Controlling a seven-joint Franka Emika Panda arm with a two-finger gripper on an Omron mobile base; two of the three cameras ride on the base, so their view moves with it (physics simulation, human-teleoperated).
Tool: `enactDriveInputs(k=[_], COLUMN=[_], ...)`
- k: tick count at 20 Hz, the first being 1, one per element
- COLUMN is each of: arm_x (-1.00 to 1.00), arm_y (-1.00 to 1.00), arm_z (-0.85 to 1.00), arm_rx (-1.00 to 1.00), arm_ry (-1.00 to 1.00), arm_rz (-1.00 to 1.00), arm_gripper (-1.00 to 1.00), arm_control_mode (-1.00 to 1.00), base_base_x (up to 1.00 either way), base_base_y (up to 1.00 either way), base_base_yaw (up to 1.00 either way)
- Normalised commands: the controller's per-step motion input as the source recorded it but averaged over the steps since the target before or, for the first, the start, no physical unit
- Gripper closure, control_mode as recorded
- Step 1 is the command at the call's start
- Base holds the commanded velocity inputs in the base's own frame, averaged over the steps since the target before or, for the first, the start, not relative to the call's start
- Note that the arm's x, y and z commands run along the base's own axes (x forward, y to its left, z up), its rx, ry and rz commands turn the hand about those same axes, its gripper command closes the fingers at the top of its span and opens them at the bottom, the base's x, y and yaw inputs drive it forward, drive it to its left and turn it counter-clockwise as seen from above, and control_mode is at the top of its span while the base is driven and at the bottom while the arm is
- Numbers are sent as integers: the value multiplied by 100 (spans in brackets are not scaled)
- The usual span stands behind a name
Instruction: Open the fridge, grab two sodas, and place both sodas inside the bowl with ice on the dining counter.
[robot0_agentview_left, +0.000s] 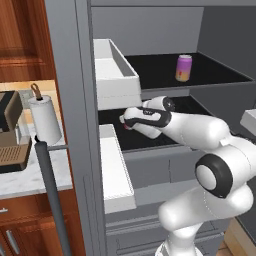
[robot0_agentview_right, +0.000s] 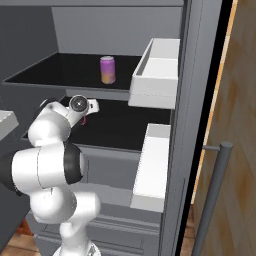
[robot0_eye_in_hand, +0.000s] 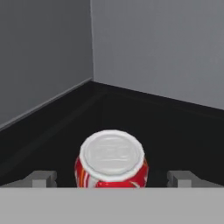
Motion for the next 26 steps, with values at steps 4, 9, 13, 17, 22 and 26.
enactDriveInputs(k=[4, 9, 13, 17, 22, 26], arm_x=[13, 9, 12, 6, 0, 0], arm_y=[12, 15, 12, 2, 0, 0], arm_z=[-12, -19, -20, -13, -4, -2], arm_rx=[0, 0, 0, -2, 0, 0], arm_ry=[5, 5, 7, 3, 0, 0], arm_rz=[0, 0, 0, 0, 0, 0], arm_gripper=[-100, 100, 100, 100, 100, 100], arm_control_mode=[-100, -100, -100, -100, -100, -100], base_base_x=[0, 0, 0, 0, 0, 0], base_base_y=[0, 0, 0, 0, 0, 0], base_base_yaw=[0, 0, 0, 0, 0, 0])
